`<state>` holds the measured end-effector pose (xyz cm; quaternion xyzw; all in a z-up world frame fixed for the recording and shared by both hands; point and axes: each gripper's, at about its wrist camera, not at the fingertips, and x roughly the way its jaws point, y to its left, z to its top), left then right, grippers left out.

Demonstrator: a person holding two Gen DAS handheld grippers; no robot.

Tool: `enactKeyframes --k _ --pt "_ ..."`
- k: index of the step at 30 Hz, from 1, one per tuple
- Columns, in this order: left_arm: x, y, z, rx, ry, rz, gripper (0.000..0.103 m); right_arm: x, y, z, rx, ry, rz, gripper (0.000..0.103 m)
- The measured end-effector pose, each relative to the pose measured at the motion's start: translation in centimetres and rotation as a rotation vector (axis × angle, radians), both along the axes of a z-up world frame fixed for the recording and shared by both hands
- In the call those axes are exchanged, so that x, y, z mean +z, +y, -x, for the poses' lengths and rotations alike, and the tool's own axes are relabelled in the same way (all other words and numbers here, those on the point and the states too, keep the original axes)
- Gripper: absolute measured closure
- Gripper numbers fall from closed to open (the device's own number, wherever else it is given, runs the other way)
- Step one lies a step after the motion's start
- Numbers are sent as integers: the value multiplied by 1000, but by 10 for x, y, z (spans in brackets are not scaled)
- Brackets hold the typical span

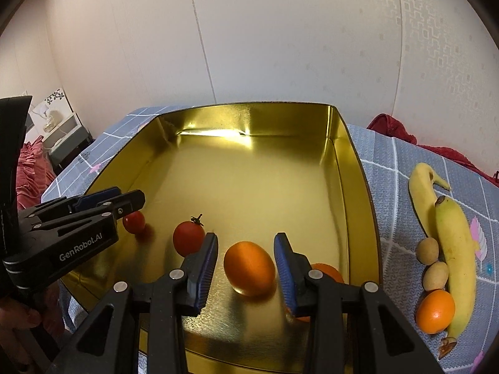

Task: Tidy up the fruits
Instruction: 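Carry both fruits over the gold tray and open both tools to release them, then withdraw both open tools from the gold tray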

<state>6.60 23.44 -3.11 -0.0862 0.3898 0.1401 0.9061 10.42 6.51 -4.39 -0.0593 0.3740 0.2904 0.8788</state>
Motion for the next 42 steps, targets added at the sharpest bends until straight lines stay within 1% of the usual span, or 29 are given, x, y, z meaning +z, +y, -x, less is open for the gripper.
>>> enactKeyframes --k 2,3,5,8,9,11,14,17,21,23,25,27,33,38,42 --pt "1 4 1 13 -7 12 54 1 -1 0 -6 -1 1 65" --pt "2 5 2 19 -14 18 51 2 -2 0 -6 -5 1 65" --pt "5 8 4 36 -33 34 35 5 -3 3 -1 -21 -8 65" --pt "11 11 8 49 -71 73 24 12 -7 7 6 -49 -20 64" --pt "14 11 10 51 -90 83 22 15 -9 9 9 -64 -21 64" --pt "18 8 11 54 -112 87 13 19 -14 11 4 -79 -22 64" --pt "25 0 13 45 -156 91 6 25 -28 12 -15 -90 -51 64" --pt "31 -13 13 16 -186 83 5 32 -43 10 -45 -95 -86 64" --pt "40 -35 12 -38 -224 52 4 41 -69 5 -102 -103 -127 64" --pt "43 -48 12 -75 -250 40 1 43 -85 2 -135 -91 -153 64" --pt "47 -61 12 -112 -264 36 1 46 -104 -2 -171 -77 -188 64" --pt "49 -76 10 -153 -275 27 0 48 -121 -3 -206 -69 -207 64" --pt "47 -115 2 -250 -269 10 0 48 -177 -9 -330 -43 -251 63" --pt "45 -137 0 -301 -271 19 0 48 -215 -12 -404 -34 -256 63" --pt "44 -152 -2 -338 -266 13 0 47 -242 -13 -460 -47 -214 59"
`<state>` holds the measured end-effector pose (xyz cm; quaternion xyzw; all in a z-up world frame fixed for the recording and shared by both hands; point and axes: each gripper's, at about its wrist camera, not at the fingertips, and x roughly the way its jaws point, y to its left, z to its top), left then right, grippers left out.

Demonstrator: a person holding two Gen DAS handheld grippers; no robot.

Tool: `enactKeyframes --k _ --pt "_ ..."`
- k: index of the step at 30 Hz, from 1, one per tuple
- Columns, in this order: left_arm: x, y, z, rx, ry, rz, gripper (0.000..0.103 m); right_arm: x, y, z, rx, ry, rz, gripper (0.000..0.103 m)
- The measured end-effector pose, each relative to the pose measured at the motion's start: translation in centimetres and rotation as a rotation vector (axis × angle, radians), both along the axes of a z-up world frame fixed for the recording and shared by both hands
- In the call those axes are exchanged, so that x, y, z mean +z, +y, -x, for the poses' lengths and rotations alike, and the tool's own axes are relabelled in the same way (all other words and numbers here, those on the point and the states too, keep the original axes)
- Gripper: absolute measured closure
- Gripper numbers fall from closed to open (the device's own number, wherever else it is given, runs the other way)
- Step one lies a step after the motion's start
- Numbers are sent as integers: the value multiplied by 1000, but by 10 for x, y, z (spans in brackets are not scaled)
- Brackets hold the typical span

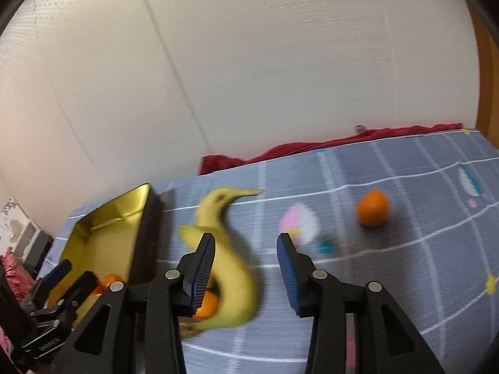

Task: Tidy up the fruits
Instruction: 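Withdraw both open tools from the gold tray, then grasp a third mandarin orange with the right tool and lift it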

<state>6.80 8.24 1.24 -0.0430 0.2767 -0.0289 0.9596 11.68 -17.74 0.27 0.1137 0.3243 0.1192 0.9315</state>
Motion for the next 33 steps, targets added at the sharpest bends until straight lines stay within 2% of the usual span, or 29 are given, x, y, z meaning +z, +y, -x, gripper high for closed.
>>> enactKeyframes --k 7,11,17,19,21,26,33 --pt "-2 -15 -3 -35 -3 -4 0 -8 -50 -7 -96 45 18 58" --pt "-4 -24 -6 -56 5 -5 0 -11 -72 -10 -139 68 -16 58" --pt "-6 -40 -8 -102 7 -26 0 -18 -82 -16 -126 103 -101 48" --pt "-7 -42 -9 -99 13 -41 0 -19 -76 -18 -125 111 -77 47" --pt "-8 -41 -8 -97 14 -33 0 -17 -77 -18 -172 94 -28 47" --pt "-7 -34 -8 -93 14 -1 0 -17 -94 -35 -238 64 -6 43" --pt "-7 -32 -10 -99 24 36 0 -37 -91 -75 -208 131 12 41"
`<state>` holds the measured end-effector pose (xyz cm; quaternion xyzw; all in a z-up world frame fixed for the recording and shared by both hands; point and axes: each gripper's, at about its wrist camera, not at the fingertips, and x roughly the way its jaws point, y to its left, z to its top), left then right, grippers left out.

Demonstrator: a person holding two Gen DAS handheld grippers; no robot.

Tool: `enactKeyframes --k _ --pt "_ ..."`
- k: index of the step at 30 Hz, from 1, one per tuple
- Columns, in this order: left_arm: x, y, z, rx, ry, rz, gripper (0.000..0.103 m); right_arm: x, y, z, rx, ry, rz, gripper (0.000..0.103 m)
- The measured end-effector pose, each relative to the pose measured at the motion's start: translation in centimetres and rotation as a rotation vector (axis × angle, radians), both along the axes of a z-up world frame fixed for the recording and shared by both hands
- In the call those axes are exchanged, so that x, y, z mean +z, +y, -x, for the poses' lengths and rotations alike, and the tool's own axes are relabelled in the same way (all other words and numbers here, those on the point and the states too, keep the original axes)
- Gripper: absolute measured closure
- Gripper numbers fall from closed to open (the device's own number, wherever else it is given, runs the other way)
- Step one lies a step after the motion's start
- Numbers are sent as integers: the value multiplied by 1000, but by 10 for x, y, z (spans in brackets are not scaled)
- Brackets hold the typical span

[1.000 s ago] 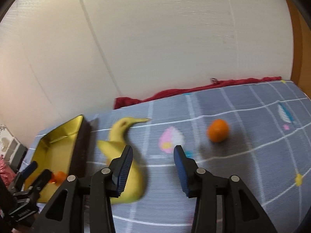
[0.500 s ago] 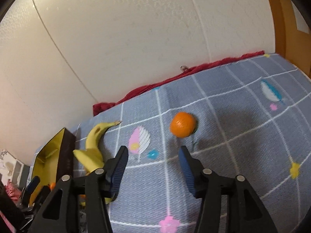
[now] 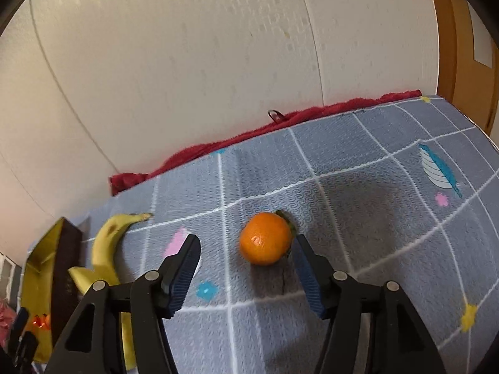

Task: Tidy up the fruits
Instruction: 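Grasp a third mandarin orange with the right tool and lift it, then grasp the yellow banana with the left tool while the right tool holds the orange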

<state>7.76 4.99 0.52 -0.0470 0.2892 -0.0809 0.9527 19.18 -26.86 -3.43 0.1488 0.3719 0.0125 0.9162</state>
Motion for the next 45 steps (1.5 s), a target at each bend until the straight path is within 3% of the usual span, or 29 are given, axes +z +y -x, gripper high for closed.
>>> enactKeyframes --k 5,10,18,24,31,36,45 --pt "0 -11 2 -34 -16 -47 0 -13 0 -20 0 31 28 41" --pt "-3 -30 3 -97 -20 -79 0 -25 -4 -27 -8 60 12 62" --pt "-15 -57 -2 -165 -4 -144 0 -24 -4 -23 2 63 25 63" --pt "-13 -65 -12 -179 5 -77 0 -16 -4 -10 13 52 -16 63" --pt "-22 -93 -58 -164 167 14 0 -6 1 3 34 33 -65 63" --pt "-37 -108 -82 -119 280 3 3 -4 5 9 47 23 -73 63" --pt "-41 -123 -81 -126 250 -100 4 -12 5 10 40 39 -68 63"
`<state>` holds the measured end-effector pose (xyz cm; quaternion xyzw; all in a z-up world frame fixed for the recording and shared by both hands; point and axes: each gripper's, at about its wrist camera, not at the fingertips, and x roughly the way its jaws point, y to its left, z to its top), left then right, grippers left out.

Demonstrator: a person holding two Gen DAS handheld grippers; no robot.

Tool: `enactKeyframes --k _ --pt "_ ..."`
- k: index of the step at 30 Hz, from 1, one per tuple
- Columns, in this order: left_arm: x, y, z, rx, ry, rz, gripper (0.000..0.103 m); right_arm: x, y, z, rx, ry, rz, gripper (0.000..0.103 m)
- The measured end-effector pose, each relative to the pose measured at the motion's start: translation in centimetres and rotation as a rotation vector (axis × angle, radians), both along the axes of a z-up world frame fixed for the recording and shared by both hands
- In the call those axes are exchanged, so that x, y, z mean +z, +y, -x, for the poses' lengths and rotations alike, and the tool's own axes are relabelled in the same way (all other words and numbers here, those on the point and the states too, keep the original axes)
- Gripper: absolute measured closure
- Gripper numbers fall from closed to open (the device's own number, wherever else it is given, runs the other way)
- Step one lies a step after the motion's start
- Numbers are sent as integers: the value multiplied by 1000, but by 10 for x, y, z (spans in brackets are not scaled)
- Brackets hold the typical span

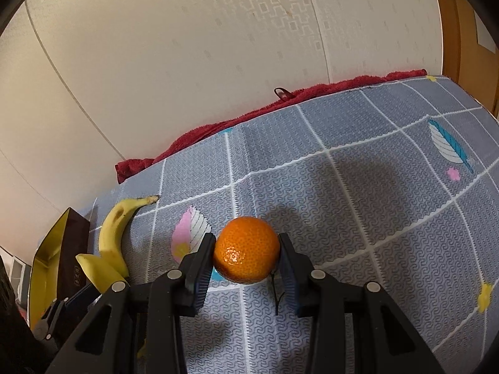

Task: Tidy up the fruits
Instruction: 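Grasp the yellow banana with the left tool while the right tool holds the orange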

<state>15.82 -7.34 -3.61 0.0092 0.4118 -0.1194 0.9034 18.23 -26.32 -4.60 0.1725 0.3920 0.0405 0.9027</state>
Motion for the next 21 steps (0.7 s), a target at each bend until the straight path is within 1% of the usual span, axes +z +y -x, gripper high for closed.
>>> enactKeyframes --k 3,4,5,7,8,9,10,14,16,17,20,21 --pt "-1 -2 0 -4 -14 -28 7 -1 5 2 10 -2 12 63" --pt "0 -4 0 -9 -27 -52 14 -1 6 2 14 -2 16 63" --pt "0 -6 1 -14 -44 -77 27 -1 8 3 16 -2 22 63" --pt "-1 -9 2 -22 -74 -127 43 -2 11 4 20 -3 25 63" --pt "-1 -11 2 -44 -71 -121 49 -2 11 4 21 -4 24 63" --pt "-2 -12 2 -65 -59 -107 53 -1 12 5 22 -5 21 63" --pt "-4 -13 3 -78 -46 -94 55 -1 12 6 21 -6 17 63" --pt "-7 -14 3 -73 -46 -101 53 1 13 8 23 -12 13 63" --pt "-11 -14 1 -73 -12 -99 53 2 13 8 29 -13 10 63" --pt "-14 -14 0 -72 6 -92 51 2 13 8 29 -12 12 63" --pt "-16 -18 0 -78 4 -99 42 2 12 9 28 -10 8 63" --pt "-16 -19 1 -82 2 -99 42 2 11 9 26 -10 7 63"
